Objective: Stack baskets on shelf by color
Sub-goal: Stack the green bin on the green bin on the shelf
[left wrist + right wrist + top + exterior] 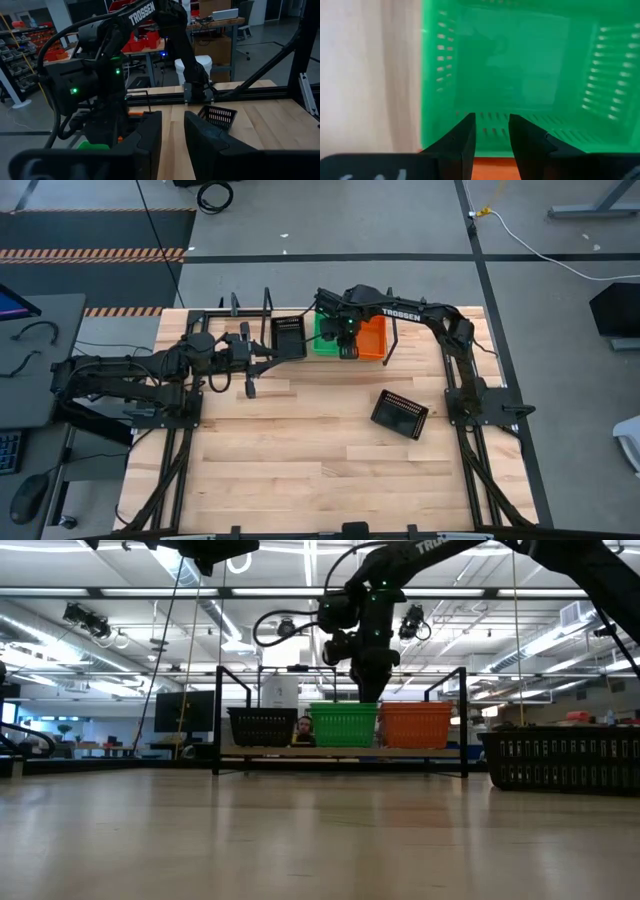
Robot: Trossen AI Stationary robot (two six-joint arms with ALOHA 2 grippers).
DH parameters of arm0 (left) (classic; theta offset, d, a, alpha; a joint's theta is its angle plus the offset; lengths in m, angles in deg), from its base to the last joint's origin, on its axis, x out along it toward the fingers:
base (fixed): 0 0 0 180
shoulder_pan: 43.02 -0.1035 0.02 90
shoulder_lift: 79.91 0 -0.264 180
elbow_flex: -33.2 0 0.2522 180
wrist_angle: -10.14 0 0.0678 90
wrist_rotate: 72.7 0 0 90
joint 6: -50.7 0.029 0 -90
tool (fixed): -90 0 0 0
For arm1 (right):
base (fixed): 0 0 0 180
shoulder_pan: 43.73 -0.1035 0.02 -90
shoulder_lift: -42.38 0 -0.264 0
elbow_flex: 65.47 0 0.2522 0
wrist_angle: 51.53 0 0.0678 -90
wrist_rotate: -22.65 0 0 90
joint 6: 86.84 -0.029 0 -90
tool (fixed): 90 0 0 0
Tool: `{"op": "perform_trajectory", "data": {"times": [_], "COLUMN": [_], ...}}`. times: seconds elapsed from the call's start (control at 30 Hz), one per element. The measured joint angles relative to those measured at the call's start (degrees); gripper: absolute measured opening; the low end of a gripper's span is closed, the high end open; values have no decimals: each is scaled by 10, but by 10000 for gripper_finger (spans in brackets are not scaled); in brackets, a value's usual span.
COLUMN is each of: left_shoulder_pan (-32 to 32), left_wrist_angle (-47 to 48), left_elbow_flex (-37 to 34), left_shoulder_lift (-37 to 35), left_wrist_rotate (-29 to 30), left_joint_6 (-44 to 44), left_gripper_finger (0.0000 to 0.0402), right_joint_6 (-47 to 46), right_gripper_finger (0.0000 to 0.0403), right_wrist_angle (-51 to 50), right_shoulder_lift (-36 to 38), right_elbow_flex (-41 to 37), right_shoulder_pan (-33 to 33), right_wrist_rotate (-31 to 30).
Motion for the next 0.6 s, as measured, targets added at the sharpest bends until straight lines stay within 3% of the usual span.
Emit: {"op": "perform_trajectory", "data": {"times": [0.17, 0.37, 0.6], "left_shoulder_pan": [0, 0, 0], "left_wrist_angle": [0, 0, 1], "left_elbow_flex": [0, 0, 0], "left_shoulder_lift": [0, 0, 0], "left_wrist_rotate": [0, 0, 0], "left_joint_6": [0, 0, 0], "left_gripper_finger": [86, 88, 89], "right_joint_6": [0, -2, -3], "right_gripper_finger": [122, 122, 122], "right_wrist_angle": [1, 24, 25], "right_shoulder_lift": [0, 1, 21], "right_elbow_flex": [0, 0, 0], "right_shoulder_pan": [0, -1, -2], "right_wrist_rotate": [3, 59, 24]}}
